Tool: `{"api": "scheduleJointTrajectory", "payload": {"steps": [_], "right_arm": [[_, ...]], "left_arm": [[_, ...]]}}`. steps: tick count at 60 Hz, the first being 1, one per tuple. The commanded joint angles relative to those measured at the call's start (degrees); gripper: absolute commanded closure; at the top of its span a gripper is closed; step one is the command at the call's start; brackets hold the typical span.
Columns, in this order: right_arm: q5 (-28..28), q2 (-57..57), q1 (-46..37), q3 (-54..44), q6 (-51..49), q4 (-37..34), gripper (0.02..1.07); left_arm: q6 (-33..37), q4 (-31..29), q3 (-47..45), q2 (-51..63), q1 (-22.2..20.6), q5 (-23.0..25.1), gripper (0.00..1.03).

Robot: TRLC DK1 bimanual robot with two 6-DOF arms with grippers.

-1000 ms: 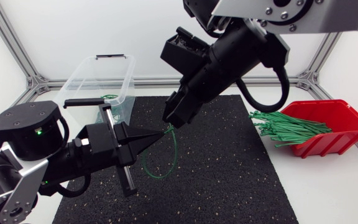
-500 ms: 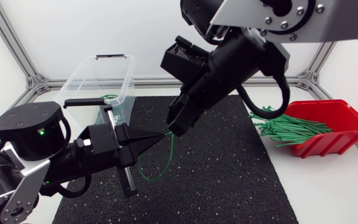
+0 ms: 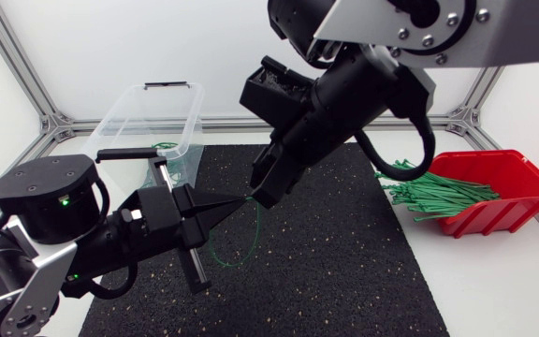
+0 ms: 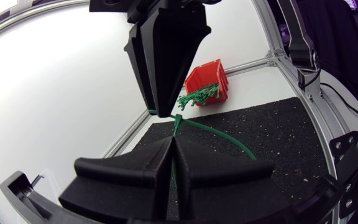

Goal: Take a green cable tie from the red box, thread the tail through the head to close it, then place it in the transparent bin on the left.

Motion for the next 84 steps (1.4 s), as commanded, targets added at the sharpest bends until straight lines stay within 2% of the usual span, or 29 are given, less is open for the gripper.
{"api": "scheduleJointTrajectory", "payload": {"steps": [1, 24, 44, 55, 61, 84], "right_arm": [[0.78, 0.04, 0.31, 0.46, 0.71, -0.75, 0.68], [2.81, 2.24, 0.84, 4.33, 1.5, -0.4, 0.67], [4.3, 4.43, 1.63, 5.21, 1.68, -0.13, 0.7], [4.3, 4.61, 1.63, 4.85, 1.68, 0.66, 0.85], [4.56, 4.43, 1.63, 4.77, 1.5, 0.92, 1.02], [5.0, 4.52, 2.77, 4.5, 0.71, 1.45, 1.02]], "left_arm": [[2.03, -0.22, 2.23, -0.86, -0.7, -2.29, 1.0], [3.7, -2.59, 3.02, -1.39, -4.13, -11.17, 1.0], [3.7, -2.59, 3.11, -1.22, -5.36, -13.63, 1.0], [3.7, -2.68, 3.11, -1.57, -5.89, -14.07, 1.0], [3.7, -2.86, 3.02, -1.83, -6.24, -14.42, 1.0], [3.7, -4.44, 2.85, -4.2, -8.0, -14.6, 1.0]]}}
